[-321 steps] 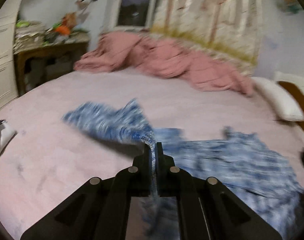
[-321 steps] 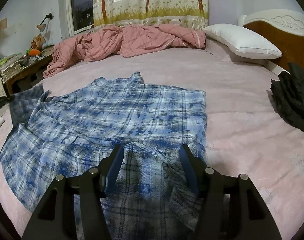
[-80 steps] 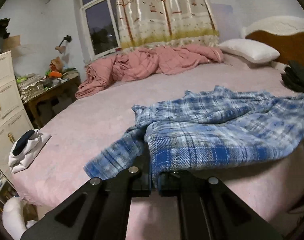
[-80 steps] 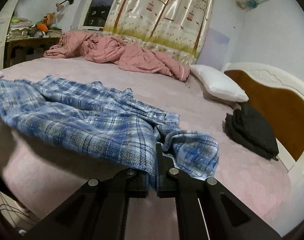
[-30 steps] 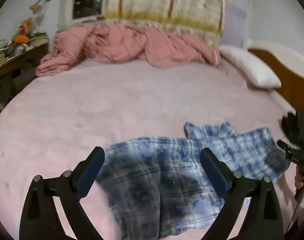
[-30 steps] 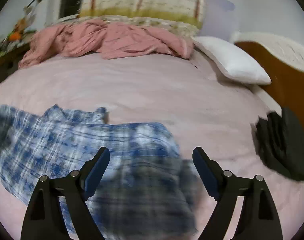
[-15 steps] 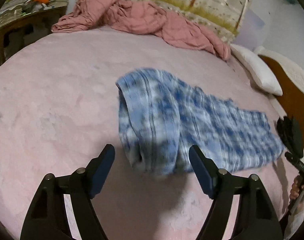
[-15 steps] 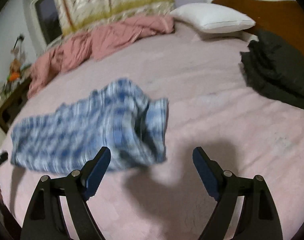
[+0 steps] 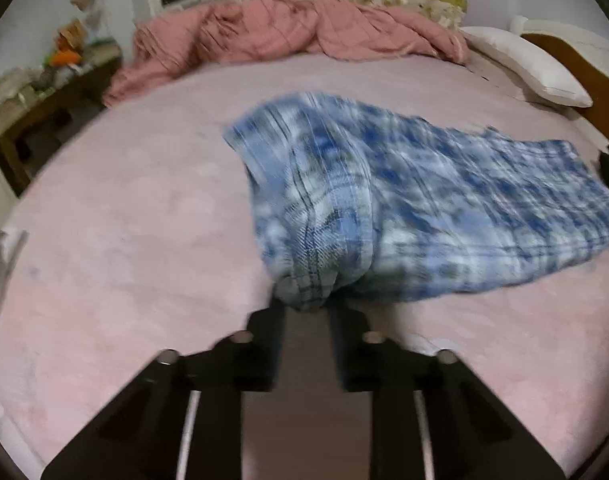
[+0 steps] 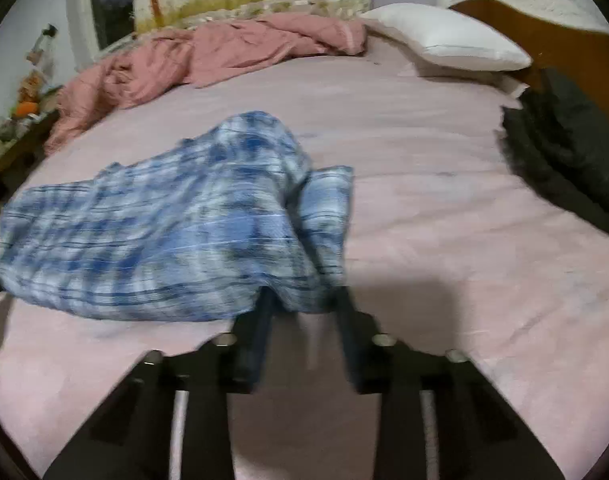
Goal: Fold large clothes
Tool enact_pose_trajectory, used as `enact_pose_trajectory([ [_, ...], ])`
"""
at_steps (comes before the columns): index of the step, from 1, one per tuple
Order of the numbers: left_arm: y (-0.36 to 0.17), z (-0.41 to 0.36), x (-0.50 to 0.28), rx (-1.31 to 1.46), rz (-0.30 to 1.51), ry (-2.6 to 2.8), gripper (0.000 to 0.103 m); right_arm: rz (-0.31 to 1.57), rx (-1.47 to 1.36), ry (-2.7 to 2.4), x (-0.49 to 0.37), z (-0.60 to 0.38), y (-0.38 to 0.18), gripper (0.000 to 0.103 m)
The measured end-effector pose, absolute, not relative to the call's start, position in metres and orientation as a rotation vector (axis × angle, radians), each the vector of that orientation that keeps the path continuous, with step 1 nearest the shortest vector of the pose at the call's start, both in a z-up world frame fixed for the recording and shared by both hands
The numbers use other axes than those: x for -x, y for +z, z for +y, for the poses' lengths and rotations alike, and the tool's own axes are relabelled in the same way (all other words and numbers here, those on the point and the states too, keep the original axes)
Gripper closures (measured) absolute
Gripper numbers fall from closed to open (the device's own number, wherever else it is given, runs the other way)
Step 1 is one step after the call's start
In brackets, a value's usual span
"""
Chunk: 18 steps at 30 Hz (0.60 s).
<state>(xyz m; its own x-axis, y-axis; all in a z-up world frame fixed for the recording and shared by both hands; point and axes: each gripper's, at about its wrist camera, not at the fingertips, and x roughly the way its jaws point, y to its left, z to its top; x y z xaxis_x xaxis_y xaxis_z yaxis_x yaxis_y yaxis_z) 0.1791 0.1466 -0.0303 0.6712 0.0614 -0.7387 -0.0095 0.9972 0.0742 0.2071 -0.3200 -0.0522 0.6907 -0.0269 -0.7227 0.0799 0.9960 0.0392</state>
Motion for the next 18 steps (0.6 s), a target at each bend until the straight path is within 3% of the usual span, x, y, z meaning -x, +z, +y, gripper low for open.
enact_pose_trajectory([
  [3, -0.023, 0.154, -0.177, -0.081, 0.796, 0.075, 0.086, 0.802, -0.085, -0.068, -0.207, -0.322, -0.052, 0.095],
  [8, -0.026, 0.171, -0.179, -0.016, 0.801, 0.114, 0.077, 0.8, -0.087, -0.075, -0.208, -0.324, -0.052, 0.097],
  [11, -0.026, 0.166, -0.176, -0.082, 0.774, 0.174, 0.062, 0.796, -0.067, -0.119, -0.207, -0.325, -0.051, 0.1],
  [13, -0.024, 0.164, -0.171, -0.131, 0.73, 0.231, 0.04, 0.789, -0.073, -0.159, -0.206, -0.331, -0.05, 0.1],
  [18, 0.008, 0.202, -0.146, 0.18, 0.554, 0.015, 0.04, 0.721, -0.126, -0.111, -0.196, -0.344, -0.033, 0.1],
])
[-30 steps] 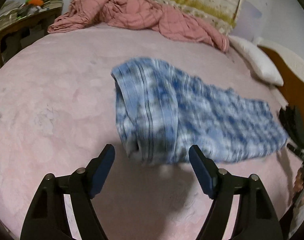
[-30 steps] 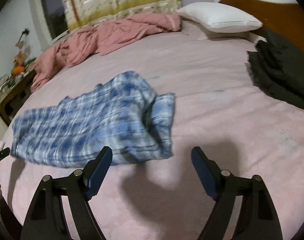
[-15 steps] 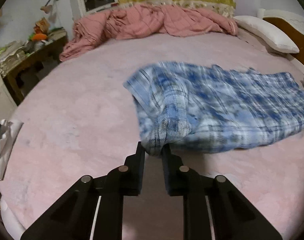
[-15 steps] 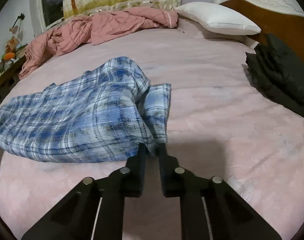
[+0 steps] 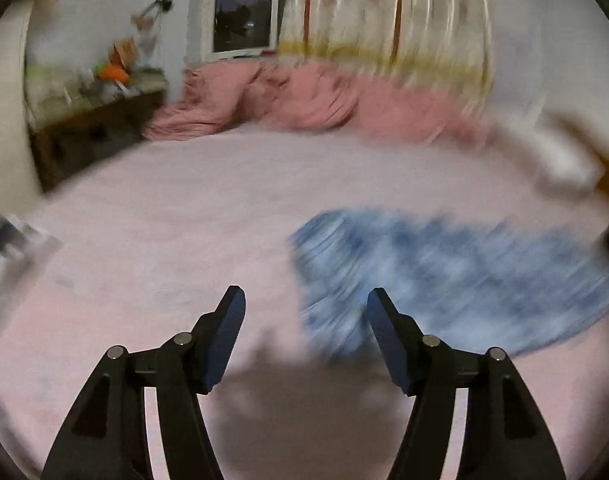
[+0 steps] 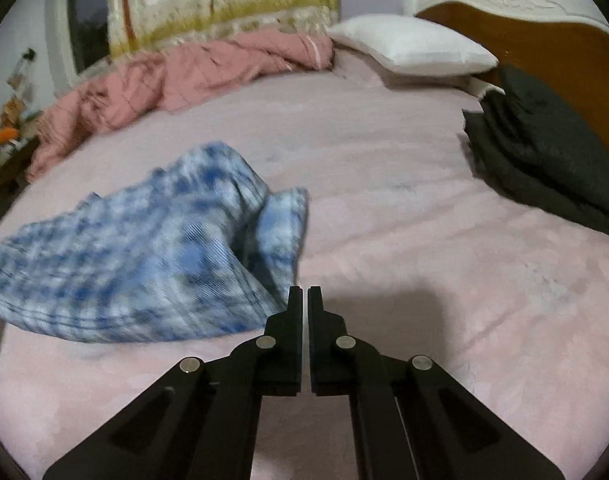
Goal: Fold large clothes
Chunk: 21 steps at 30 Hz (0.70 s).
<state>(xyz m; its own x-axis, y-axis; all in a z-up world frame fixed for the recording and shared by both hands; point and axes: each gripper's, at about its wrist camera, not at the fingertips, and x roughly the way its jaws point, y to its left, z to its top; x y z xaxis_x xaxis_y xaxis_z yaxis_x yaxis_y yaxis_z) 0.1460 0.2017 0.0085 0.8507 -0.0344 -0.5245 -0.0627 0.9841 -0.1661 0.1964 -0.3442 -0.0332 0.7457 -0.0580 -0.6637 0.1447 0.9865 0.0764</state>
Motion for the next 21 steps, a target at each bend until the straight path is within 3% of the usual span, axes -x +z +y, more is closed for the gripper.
enact_pose_trajectory([
  [3, 0.01, 0.223, -0.156, 0.295, 0.581, -0.008, 0.04, 0.661, -0.154, -0.062, -0.191, -0.344, -0.022, 0.099],
  [8, -0.013, 0.257, -0.218, 0.456, 0.746, -0.057, 0.043, 0.654, -0.228, -0.002, -0.2, -0.339, -0.022, 0.073],
  [12, -0.039, 0.273, -0.252, 0.59, 0.817, -0.092, 0.066, 0.668, -0.234, 0.02, -0.201, -0.333, -0.027, 0.068],
  [15, -0.047, 0.272, -0.261, 0.696, 0.831, -0.252, 0.068, 0.678, -0.215, 0.007, -0.203, -0.331, -0.031, 0.059],
  [18, -0.044, 0.268, -0.263, 0.65, 0.823, -0.234, 0.101, 0.691, -0.225, 0.014, -0.205, -0.332, -0.034, 0.059],
  [21, -0.017, 0.268, -0.257, 0.577, 0.711, -0.185, 0.101, 0.694, -0.212, 0.014, -0.206, -0.33, -0.035, 0.059],
])
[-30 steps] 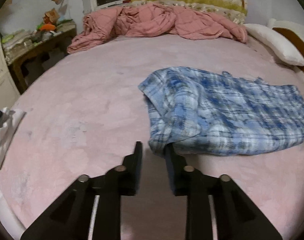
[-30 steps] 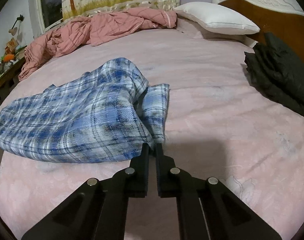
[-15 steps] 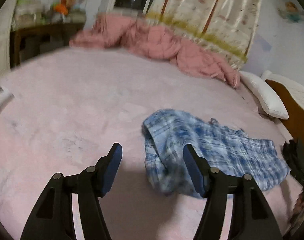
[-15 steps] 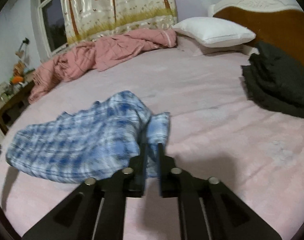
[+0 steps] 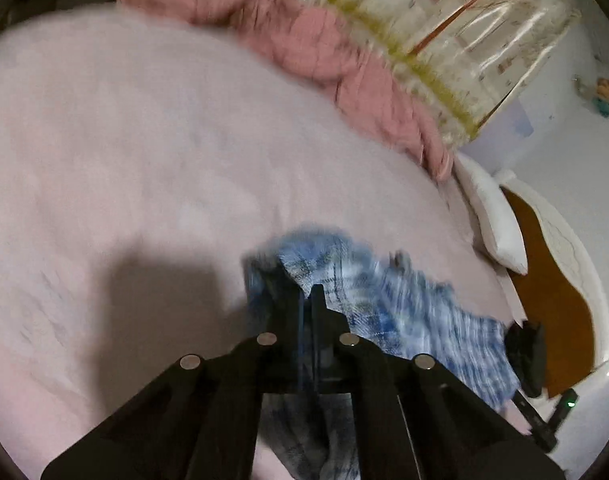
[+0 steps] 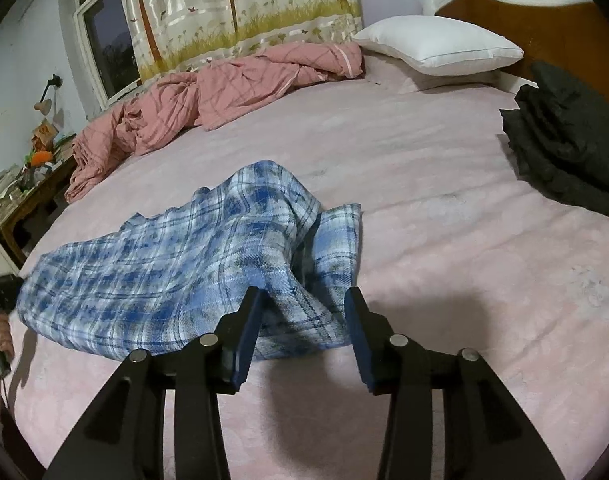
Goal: Fold large clothes
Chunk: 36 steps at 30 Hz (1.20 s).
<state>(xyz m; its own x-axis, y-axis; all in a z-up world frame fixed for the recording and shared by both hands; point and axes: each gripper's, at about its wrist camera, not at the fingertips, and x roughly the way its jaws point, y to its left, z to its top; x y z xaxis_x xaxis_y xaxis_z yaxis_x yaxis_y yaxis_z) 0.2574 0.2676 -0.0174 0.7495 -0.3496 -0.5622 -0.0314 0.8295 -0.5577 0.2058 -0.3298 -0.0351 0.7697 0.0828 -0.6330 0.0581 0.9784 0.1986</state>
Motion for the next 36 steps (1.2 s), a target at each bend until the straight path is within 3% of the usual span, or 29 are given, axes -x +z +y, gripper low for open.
enact_pose_trajectory([
  [5, 0.016, 0.245, -0.267, 0.292, 0.653, -0.05, 0.101, 0.68, -0.175, 0.001, -0.201, -0.326, -0.034, 0.059],
  [11, -0.012, 0.225, -0.272, 0.161, 0.776, -0.087, 0.097, 0.674, -0.155, -0.011, -0.201, -0.324, -0.034, 0.057],
  [13, -0.017, 0.222, -0.265, 0.142, 0.772, -0.06, 0.082, 0.665, -0.146, -0.02, -0.201, -0.323, -0.032, 0.053],
  [19, 0.001, 0.219, -0.242, 0.198, 0.667, -0.05, 0.054, 0.606, -0.113, -0.031, -0.193, -0.32, -0.021, 0.04],
  [22, 0.011, 0.211, -0.23, 0.186, 0.611, -0.073, 0.035, 0.589, -0.113, -0.017, -0.193, -0.319, -0.016, 0.04],
  [24, 0.015, 0.205, -0.227, 0.154, 0.591, -0.056, 0.029, 0.582, -0.12, -0.009, -0.196, -0.319, -0.013, 0.039],
  [28, 0.01, 0.189, -0.231, 0.093, 0.608, -0.057, 0.029, 0.624, -0.171, 0.048, -0.219, -0.319, -0.014, 0.038],
  [30, 0.004, 0.181, -0.232, 0.06, 0.62, -0.053, 0.029, 0.657, -0.213, 0.06, -0.23, -0.323, -0.021, 0.046],
  [31, 0.001, 0.178, -0.233, 0.048, 0.627, -0.054, 0.029, 0.675, -0.223, 0.074, -0.234, -0.323, -0.025, 0.085],
  [32, -0.001, 0.175, -0.233, 0.038, 0.634, -0.055, 0.029, 0.694, -0.234, 0.091, -0.235, -0.323, -0.031, 0.097],
  [36, -0.002, 0.172, -0.231, 0.03, 0.622, -0.056, 0.029, 0.599, -0.174, 0.021, -0.21, -0.311, -0.016, 0.097],
])
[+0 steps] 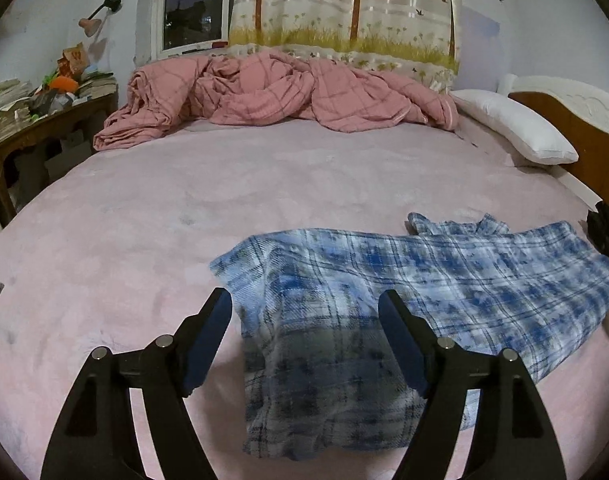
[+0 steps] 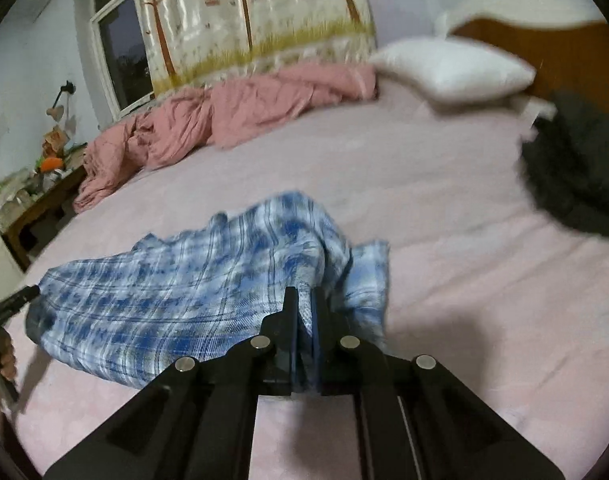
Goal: Fold large clothes
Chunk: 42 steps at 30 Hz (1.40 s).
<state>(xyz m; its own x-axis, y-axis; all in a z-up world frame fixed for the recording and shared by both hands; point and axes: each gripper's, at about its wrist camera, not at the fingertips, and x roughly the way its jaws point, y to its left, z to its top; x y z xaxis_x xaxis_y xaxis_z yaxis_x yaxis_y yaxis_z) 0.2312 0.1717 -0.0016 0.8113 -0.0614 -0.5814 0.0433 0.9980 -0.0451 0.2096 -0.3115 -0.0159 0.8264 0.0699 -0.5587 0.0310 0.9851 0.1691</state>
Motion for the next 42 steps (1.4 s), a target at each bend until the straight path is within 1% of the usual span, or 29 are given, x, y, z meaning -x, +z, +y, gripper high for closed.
enact_pose_trajectory([
  [2, -0.001, 0.174, -0.229, 0.039, 0.619, -0.066, 0.029, 0.653, -0.142, -0.05, -0.197, -0.302, -0.011, 0.097],
  [4, -0.002, 0.176, -0.228, 0.035, 0.621, -0.051, 0.029, 0.711, -0.174, -0.077, -0.194, -0.304, -0.021, 0.097],
  [7, -0.007, 0.179, -0.235, 0.036, 0.661, -0.014, 0.029, 0.839, -0.137, -0.09, -0.208, -0.306, -0.05, 0.097],
  [8, -0.01, 0.182, -0.238, 0.045, 0.673, -0.001, 0.029, 0.855, -0.145, -0.074, -0.21, -0.307, -0.054, 0.097],
  [10, -0.014, 0.187, -0.242, 0.072, 0.692, -0.005, 0.029, 0.806, -0.186, -0.06, -0.206, -0.313, -0.044, 0.095],
  [11, -0.015, 0.19, -0.243, 0.085, 0.695, -0.01, 0.029, 0.765, -0.224, -0.056, -0.204, -0.318, -0.038, 0.086],
  [12, -0.016, 0.193, -0.244, 0.1, 0.697, -0.015, 0.029, 0.714, -0.258, -0.069, -0.201, -0.324, -0.031, 0.08],
  [14, -0.018, 0.199, -0.247, 0.144, 0.704, -0.03, 0.029, 0.653, -0.259, -0.107, -0.205, -0.33, -0.019, 0.055],
  [17, -0.023, 0.206, -0.252, 0.204, 0.719, -0.045, 0.029, 0.639, -0.249, -0.1, -0.23, -0.338, -0.009, 0.054],
  [20, -0.025, 0.209, -0.255, 0.226, 0.721, -0.047, 0.029, 0.696, -0.225, -0.027, -0.266, -0.342, -0.008, 0.054],
  [25, -0.026, 0.206, -0.254, 0.201, 0.713, -0.043, 0.029, 0.815, -0.261, 0.165, -0.318, -0.35, -0.036, 0.053],
  [27, -0.026, 0.203, -0.254, 0.185, 0.712, -0.04, 0.029, 0.834, -0.234, 0.146, -0.326, -0.349, -0.048, 0.053],
  [28, -0.026, 0.202, -0.254, 0.178, 0.711, -0.041, 0.029, 0.825, -0.224, 0.141, -0.326, -0.349, -0.051, 0.068],
  [29, -0.026, 0.201, -0.254, 0.169, 0.706, -0.045, 0.029, 0.796, -0.216, 0.162, -0.322, -0.347, -0.051, 0.093],
  [33, -0.009, 0.196, -0.24, 0.118, 0.571, 0.002, 0.029, 0.647, -0.107, 0.088, -0.305, -0.332, -0.027, 0.093],
  [36, 0.0, 0.196, -0.234, 0.128, 0.539, -0.034, 0.029, 0.567, 0.013, 0.024, -0.295, -0.313, -0.006, 0.093],
  [39, -0.001, 0.195, -0.234, 0.127, 0.57, -0.046, 0.029, 0.62, 0.094, -0.032, -0.304, -0.307, -0.014, 0.093],
  [42, -0.003, 0.194, -0.234, 0.118, 0.581, -0.042, 0.029, 0.74, 0.011, -0.073, -0.317, -0.321, -0.042, 0.092],
])
